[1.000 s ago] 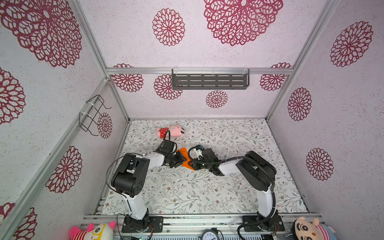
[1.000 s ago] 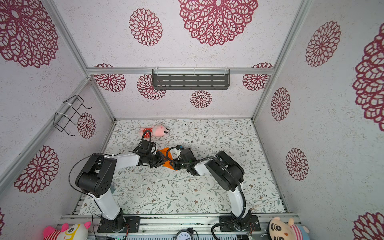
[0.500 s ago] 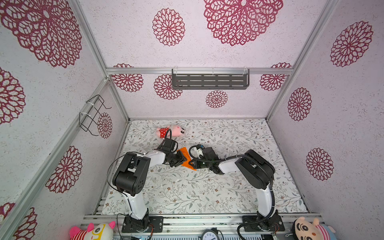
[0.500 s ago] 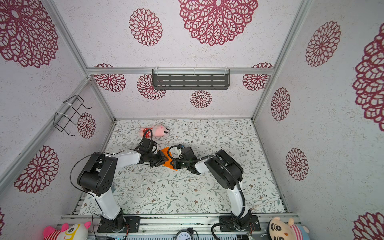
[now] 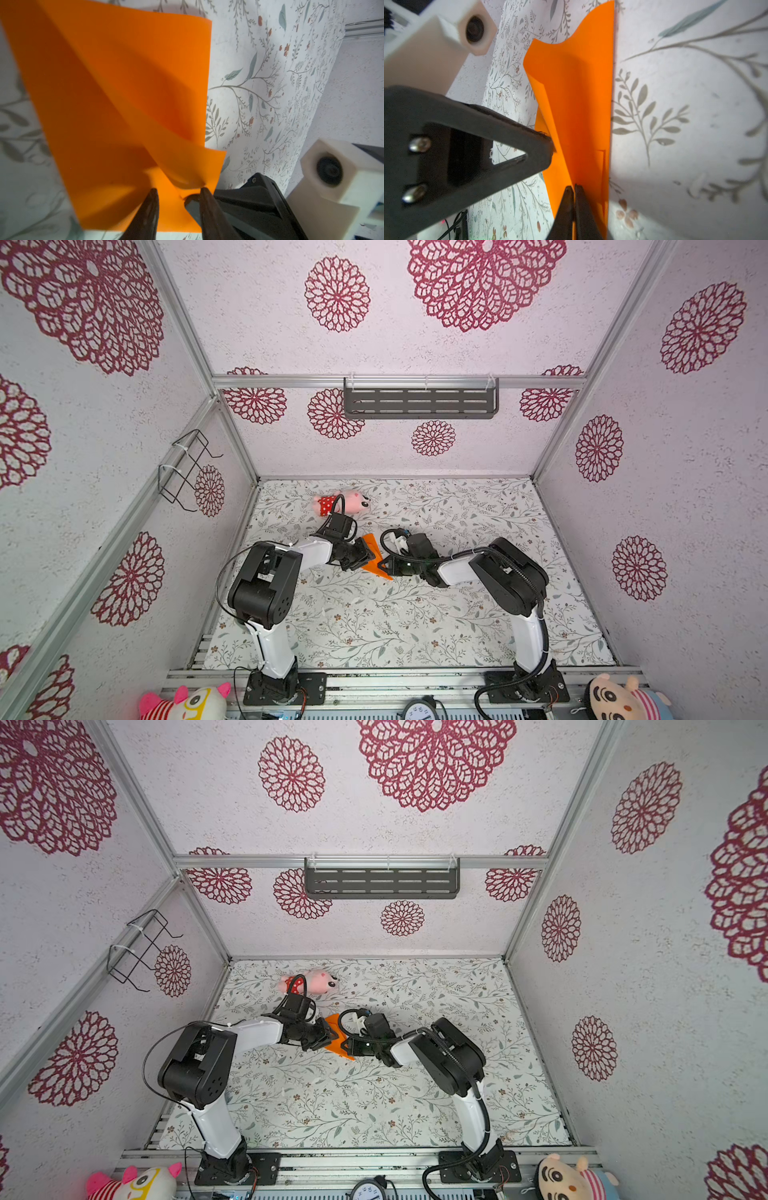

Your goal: Fold a paper plane with a square sheet of paper (pick it up from the middle)

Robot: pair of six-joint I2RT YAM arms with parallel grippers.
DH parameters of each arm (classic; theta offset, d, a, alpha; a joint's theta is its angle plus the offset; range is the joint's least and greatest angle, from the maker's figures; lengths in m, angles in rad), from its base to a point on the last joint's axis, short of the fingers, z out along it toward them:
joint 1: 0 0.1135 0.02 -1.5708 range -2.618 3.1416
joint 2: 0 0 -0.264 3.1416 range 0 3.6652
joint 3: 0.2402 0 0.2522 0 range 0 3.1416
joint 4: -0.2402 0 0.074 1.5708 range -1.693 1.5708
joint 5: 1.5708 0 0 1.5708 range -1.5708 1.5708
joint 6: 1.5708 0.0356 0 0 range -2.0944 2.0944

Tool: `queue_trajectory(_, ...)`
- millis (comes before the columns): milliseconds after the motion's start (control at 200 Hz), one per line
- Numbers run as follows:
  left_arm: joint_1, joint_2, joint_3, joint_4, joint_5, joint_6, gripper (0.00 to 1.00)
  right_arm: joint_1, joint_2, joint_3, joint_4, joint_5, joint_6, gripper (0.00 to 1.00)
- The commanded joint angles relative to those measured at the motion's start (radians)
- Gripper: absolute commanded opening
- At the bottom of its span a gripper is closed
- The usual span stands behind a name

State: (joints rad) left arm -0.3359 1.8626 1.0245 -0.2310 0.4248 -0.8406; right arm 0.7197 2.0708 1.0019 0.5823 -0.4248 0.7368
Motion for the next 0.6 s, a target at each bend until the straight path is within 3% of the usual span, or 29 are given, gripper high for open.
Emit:
queue_trajectory(0, -0.007, 0.030, 0.033, -0.083, -0.045, 0.036, 0.36, -0.014, 0.014, -0.018, -0.007, 0.008, 0.022, 0.10)
queue_trajectory(595, -0.044, 0.164, 0.149, -0.380, -0.217, 0.111, 0.37, -0.025, -0.027, -0.038, 0.019, 0.001, 0.039, 0.17)
